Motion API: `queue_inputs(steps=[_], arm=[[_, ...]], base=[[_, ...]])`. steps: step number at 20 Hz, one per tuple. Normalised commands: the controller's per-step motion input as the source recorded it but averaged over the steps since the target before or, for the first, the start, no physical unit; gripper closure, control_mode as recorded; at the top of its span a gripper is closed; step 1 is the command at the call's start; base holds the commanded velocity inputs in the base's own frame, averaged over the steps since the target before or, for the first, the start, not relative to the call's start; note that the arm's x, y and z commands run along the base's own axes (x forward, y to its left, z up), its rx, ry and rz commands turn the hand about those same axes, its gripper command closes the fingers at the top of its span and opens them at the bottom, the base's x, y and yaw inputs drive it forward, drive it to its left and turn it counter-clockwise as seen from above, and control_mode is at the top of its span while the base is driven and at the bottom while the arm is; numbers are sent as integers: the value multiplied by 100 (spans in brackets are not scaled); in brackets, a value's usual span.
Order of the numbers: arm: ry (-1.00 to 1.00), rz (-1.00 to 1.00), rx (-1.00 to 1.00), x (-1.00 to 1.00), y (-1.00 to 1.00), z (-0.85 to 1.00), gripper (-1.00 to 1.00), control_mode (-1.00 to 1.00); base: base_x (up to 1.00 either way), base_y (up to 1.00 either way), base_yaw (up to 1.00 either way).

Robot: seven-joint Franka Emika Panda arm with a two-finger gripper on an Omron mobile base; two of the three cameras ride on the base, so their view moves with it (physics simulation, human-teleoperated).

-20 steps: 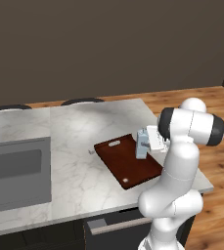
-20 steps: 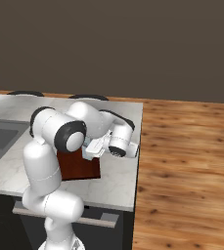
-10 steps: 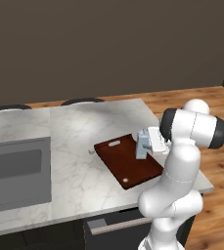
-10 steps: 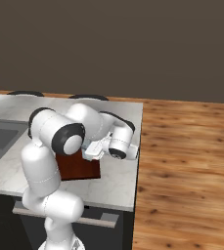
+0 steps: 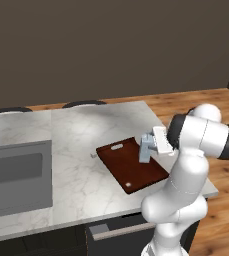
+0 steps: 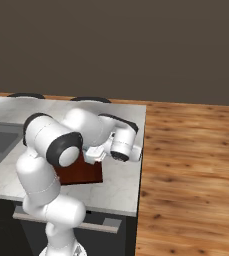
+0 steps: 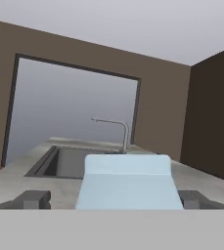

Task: Take out the milk from the fridge and place it on the tray on the counter. Then take the sugar cube near the tray and place it in the tray.

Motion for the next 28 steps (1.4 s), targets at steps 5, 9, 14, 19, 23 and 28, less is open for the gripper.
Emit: queue_inputs(steps=[5, 9, 14, 19, 23, 28], arm=[[0, 0, 0, 5, 0, 21, -100, -100], [0, 0, 3, -1, -9, 33, -100, -100], [-2, 0, 2, -2, -2, 49, -100, -100], [0, 0, 0, 0, 0, 51, -100, -100], [0, 0, 0, -2, 0, 49, -100, -100], [1, 0, -12, -21, 43, 46, -100, -100]], base=[[0, 0, 0], [0, 0, 0], [0, 0, 0], [0, 0, 0], [0, 0, 0], [0, 0, 0]])
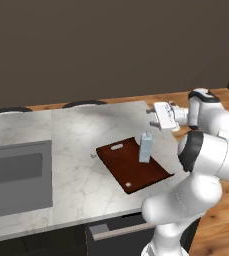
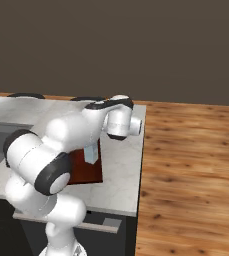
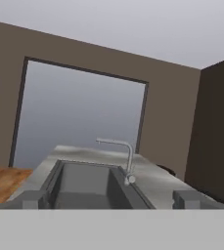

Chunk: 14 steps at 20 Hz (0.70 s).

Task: Take out the milk from the fridge and place it on the tray on the counter. Then take the sugar cube near the tray and place it in the tray.

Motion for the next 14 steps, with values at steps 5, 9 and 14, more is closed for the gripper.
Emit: queue_inputs(steps=[5, 9, 14], arm=[[3, 0, -28, -28, 69, 34, -100, -100], [12, -4, -39, -18, 50, 31, -100, -100], [18, -7, -42, -2, 46, 15, -100, -100]], base=[[0, 0, 0], [0, 0, 0], [0, 0, 0]])
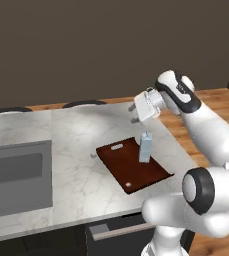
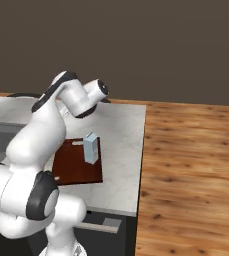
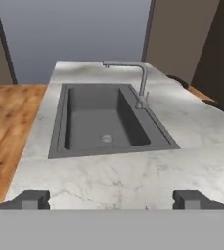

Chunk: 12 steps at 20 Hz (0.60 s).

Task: Take out the milk from the fridge and place it on the tray on the counter. Then take the sugar cube near the tray and place it in the tray.

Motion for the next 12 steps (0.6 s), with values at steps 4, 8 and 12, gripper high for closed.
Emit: queue_inputs(steps=[4, 8, 12], arm=[[12, -6, -36, -9, 69, 0, -100, -100], [5, -2, -34, -19, 75, -1, -100, -100], [2, 0, -34, -25, 69, -13, -100, -100]], base=[[0, 0, 0], [0, 0, 0], [0, 0, 0]])
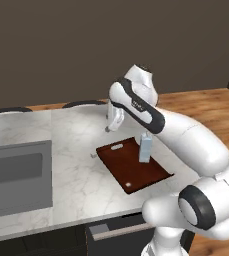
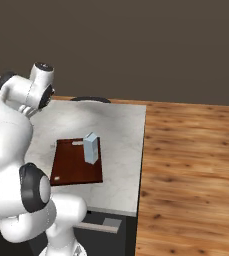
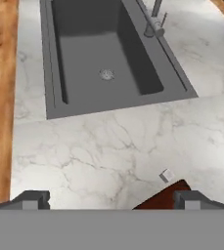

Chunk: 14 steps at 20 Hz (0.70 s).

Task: Take out the milk from the fridge and place it on the tray on the counter. Then take the sugar cube near the tray and place it in the tray.

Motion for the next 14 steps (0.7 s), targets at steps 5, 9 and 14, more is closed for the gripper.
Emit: queue_inputs(steps=[5, 9, 14], arm=[[1, 0, -35, -36, 31, -47, -100, -100], [0, 6, -27, -34, 0, -63, -100, -100], [2, 10, -18, -3, -1, -39, -100, -100]], base=[[0, 0, 0], [0, 0, 0], [0, 0, 0]])
